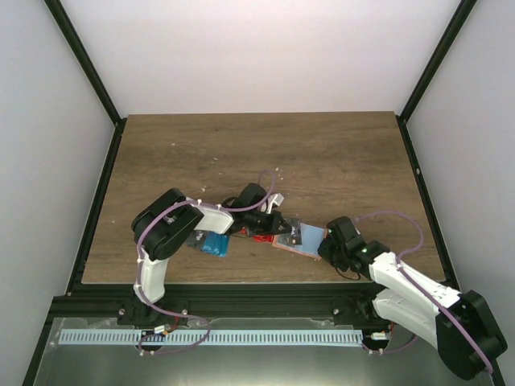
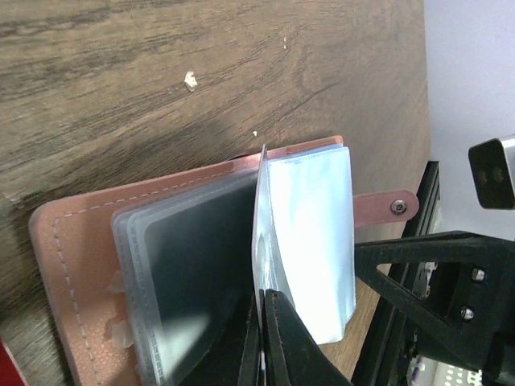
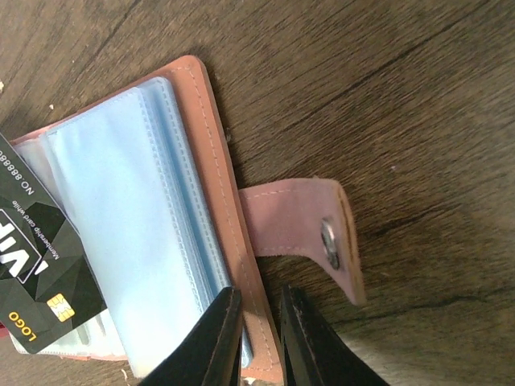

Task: Put the credit cards into the card holder

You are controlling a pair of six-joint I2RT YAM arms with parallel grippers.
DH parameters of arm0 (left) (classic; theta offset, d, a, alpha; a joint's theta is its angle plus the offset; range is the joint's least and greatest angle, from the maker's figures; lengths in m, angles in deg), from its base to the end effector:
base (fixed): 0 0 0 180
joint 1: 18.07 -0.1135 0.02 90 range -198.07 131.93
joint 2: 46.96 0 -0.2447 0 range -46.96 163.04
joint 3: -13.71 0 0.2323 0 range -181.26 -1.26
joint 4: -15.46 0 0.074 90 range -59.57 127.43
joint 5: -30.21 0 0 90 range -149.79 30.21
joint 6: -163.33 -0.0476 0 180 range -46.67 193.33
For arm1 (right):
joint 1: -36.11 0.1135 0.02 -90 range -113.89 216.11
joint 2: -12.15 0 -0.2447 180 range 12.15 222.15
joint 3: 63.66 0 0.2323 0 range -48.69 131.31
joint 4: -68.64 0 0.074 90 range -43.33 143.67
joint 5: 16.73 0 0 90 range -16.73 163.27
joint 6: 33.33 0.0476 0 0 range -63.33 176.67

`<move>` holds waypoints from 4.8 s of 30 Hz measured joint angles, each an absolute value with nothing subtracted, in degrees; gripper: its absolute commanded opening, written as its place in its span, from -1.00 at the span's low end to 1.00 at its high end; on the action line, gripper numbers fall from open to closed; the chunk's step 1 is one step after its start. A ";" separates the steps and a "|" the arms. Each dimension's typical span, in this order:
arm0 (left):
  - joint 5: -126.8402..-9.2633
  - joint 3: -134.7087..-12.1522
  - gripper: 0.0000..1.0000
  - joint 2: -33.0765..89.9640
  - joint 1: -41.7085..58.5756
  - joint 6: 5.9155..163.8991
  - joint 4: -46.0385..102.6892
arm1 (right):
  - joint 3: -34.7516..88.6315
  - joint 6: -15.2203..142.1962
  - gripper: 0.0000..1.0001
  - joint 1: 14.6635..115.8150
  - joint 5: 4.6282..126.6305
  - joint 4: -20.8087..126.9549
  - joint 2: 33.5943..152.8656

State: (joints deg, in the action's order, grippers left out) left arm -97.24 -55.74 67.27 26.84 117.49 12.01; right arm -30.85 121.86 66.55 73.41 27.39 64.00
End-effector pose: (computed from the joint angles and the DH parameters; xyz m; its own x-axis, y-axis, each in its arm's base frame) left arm 0.2411 -0.2812 0.0992 -0.9513 0.1674 -0.2590 0.3082 0.4969 -0.8112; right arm 0.1283 0.0752 0.1245 -0.7731 0.5985 -0.2099 0.4676 0.7615 0.4490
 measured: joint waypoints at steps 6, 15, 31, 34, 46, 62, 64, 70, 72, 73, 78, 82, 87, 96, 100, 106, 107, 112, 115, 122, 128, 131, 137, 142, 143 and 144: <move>-97.55 -55.43 -0.92 67.27 26.84 119.89 10.09 | -30.87 121.86 -0.67 66.55 72.84 27.39 64.00; -98.99 -55.39 -0.92 67.58 26.86 121.64 6.51 | -30.87 121.84 -0.68 66.55 71.66 28.98 65.10; -99.73 -55.59 -0.92 70.22 26.86 122.32 4.91 | -31.07 121.88 -0.69 66.55 70.51 31.08 66.12; -99.73 -55.56 -0.92 69.33 26.86 121.51 7.27 | -31.07 121.88 -0.69 66.55 70.51 31.12 66.12; -102.38 -58.89 -0.92 69.02 26.86 118.80 16.19 | -31.44 121.86 -0.69 66.55 70.05 33.16 66.78; -104.94 -62.91 -0.92 70.27 26.86 114.34 24.49 | -31.44 120.68 -0.68 66.55 69.35 35.39 68.40; -105.02 -63.04 -0.92 70.27 26.86 113.69 25.37 | -31.44 120.57 -0.67 66.55 69.33 35.45 68.42; -104.50 -62.56 -0.92 69.83 26.71 113.45 25.98 | -31.44 120.55 -0.67 66.55 69.28 35.65 68.49; -103.97 -61.40 -0.92 68.93 26.49 113.56 25.83 | -31.44 120.55 -0.67 66.55 69.24 35.87 68.44; -103.78 -60.99 -0.92 68.58 26.34 113.71 25.81 | -31.44 120.55 -0.67 66.55 69.24 35.91 68.44; -103.67 -59.87 -0.92 68.21 25.88 115.19 24.78 | -31.44 120.55 -0.66 66.55 69.15 36.33 68.73; -103.54 -59.19 -0.92 67.73 25.86 115.92 24.10 | -31.44 120.55 -0.66 66.55 69.13 36.37 68.73; -104.00 -59.17 -0.92 67.71 25.81 116.11 24.10 | -31.44 120.53 -0.66 66.55 69.06 36.50 68.88; -105.79 -62.36 -0.92 69.68 25.57 115.04 27.38 | -31.44 120.11 -0.65 66.55 68.93 36.76 69.08; -107.17 -64.07 -0.92 70.97 25.33 114.69 28.67 | -31.44 119.70 -0.65 66.55 68.82 36.78 69.03; -108.41 -66.95 -0.92 72.85 25.33 113.53 30.55 | -31.44 119.06 -0.65 66.55 68.74 36.87 69.05; -108.56 -67.37 -0.92 73.13 25.33 113.29 30.83 | -31.44 118.95 -0.64 66.55 68.69 36.89 69.10; -109.22 -69.75 -0.92 74.75 25.33 112.11 32.08 | -31.44 118.21 -0.64 66.55 68.54 37.13 69.38; -109.46 -70.95 -0.92 75.45 25.33 111.87 32.60 | -31.44 117.77 -0.64 66.55 68.45 37.44 69.58; -109.79 -72.31 -0.92 76.37 25.33 111.81 33.13 | -31.44 117.14 -0.64 66.55 68.25 38.03 69.99; -109.83 -72.64 -0.92 76.65 25.31 111.83 33.08 | -31.44 116.73 -0.63 66.55 67.71 39.01 70.63; -109.83 -73.01 -0.92 76.78 25.33 111.83 33.08 | -31.44 116.62 -0.63 66.55 67.29 39.78 71.09; -110.23 -74.12 -0.92 77.92 25.42 111.81 33.08 | -31.42 116.03 -0.62 66.55 66.88 40.52 71.61; -110.88 -75.26 -0.92 78.81 25.68 111.68 33.15 | -31.39 115.59 -0.54 66.55 66.81 40.54 71.55; -110.92 -75.56 -0.92 79.01 25.77 111.59 33.28 | -31.37 115.48 -0.52 66.55 66.81 40.52 71.33; -111.01 -75.96 -0.92 79.25 25.81 111.41 33.54 | -31.37 115.37 -0.48 66.55 66.79 40.50 71.15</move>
